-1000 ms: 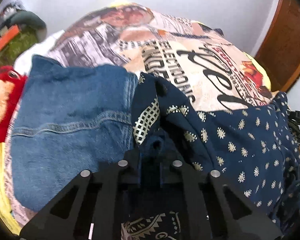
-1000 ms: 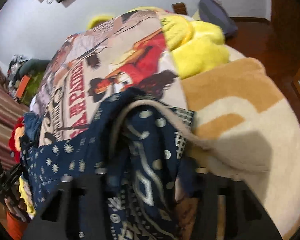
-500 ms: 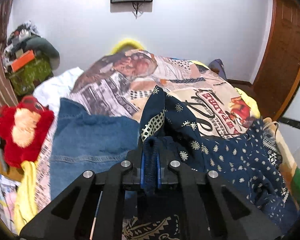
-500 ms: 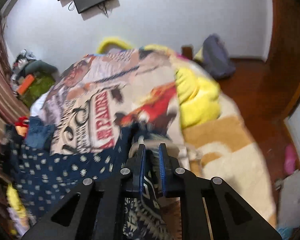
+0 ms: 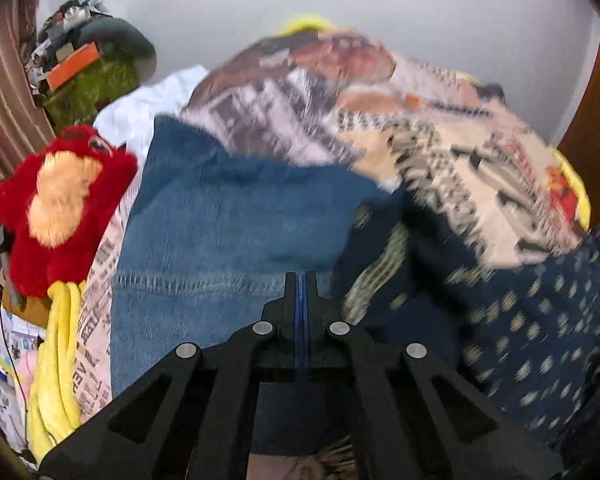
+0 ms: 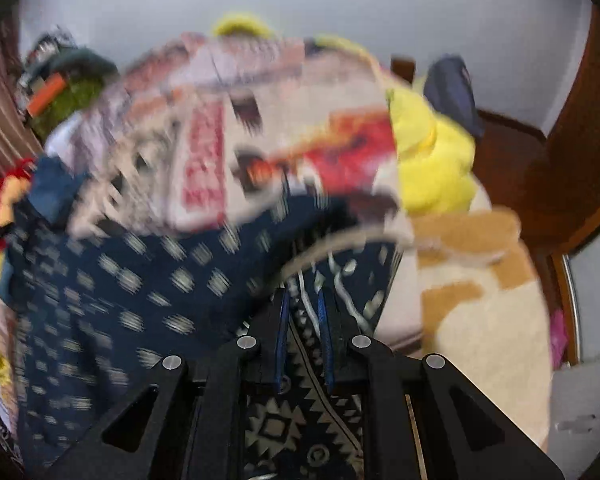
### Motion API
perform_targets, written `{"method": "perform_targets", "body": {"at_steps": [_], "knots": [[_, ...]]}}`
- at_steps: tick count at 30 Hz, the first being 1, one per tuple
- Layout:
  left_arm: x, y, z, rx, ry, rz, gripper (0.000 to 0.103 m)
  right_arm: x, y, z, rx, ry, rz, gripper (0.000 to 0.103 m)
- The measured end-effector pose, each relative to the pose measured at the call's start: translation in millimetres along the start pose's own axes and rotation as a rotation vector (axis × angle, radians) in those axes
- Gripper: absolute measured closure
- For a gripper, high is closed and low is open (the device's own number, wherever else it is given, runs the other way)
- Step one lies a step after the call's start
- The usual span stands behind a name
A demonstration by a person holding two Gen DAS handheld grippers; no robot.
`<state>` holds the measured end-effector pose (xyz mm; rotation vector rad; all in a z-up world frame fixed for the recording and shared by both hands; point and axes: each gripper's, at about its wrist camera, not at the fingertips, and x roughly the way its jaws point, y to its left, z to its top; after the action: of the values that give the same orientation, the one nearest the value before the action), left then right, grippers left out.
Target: Fold large clothes
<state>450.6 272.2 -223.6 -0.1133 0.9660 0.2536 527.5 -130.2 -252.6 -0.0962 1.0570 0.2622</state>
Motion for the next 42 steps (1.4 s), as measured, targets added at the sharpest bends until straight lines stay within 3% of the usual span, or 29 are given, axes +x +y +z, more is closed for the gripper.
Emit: {"method": "perform_targets", "body": {"at_steps": [3, 8, 13, 19, 22, 24, 27, 31, 35, 39, 42], "knots": [[1.2, 3.1, -13.8, 0.03, 0.033, -0.008, 0.102, 11.8, 2.5, -12.6, -0.024, -0.033, -0.026, 0.092], [-22.5, -3.7, -29.3, 0.076, 0.035, -0.024, 0.098, -14.7, 10.8, -16.2, -0.074, -0.036, -0.084, 0.092], [-70.4, -20.5, -44.3, 0.118, -0.008, -0.055, 0.093, -82.3, 17.6, -38.5, -0.151, -0.111, -0.087, 0.092], [-123.7, -34.3, -68.1, 0.149, -0.042, -0.101, 0.092, -163.4, 21.8, -100.1, -0.177, -0.163, -0.043, 0.092], [-146.9, -39.4, -85.7, 0.175, -0.066, -0.105, 0.075, -180.6, 22.6, -130.8, -0.147, -0.131, 0.011, 0.092], [-157.0, -40.3, -98.2, 0.188, -0.079, -0.109, 0.053, -182.4, 24.1, -156.6, -0.12, -0.087, 0.045, 0.092], [-164.8, -41.9, -119.6, 0.205, -0.071, -0.107, 0.042, -172.5, 27.6, -190.1, -0.112, -0.01, 0.049, 0.092], [-162.6, -41.3, -146.8, 0.214, -0.018, -0.108, 0.037, -140.1, 30.5, -233.8, -0.118, 0.114, -0.051, 0.092], [-160.0, -39.6, -174.7, 0.236, 0.018, -0.09, 0.037, -144.4, 37.0, -264.6, -0.171, 0.002, -0.171, 0.092], [-160.2, -34.8, -202.1, 0.246, 0.05, -0.087, 0.037, -148.5, 48.9, -278.2, -0.218, -0.039, -0.257, 0.092], [-160.8, -31.4, -218.0, 0.235, 0.07, -0.093, 0.037, -153.2, 47.6, -281.7, -0.226, -0.045, -0.267, 0.092]]}}
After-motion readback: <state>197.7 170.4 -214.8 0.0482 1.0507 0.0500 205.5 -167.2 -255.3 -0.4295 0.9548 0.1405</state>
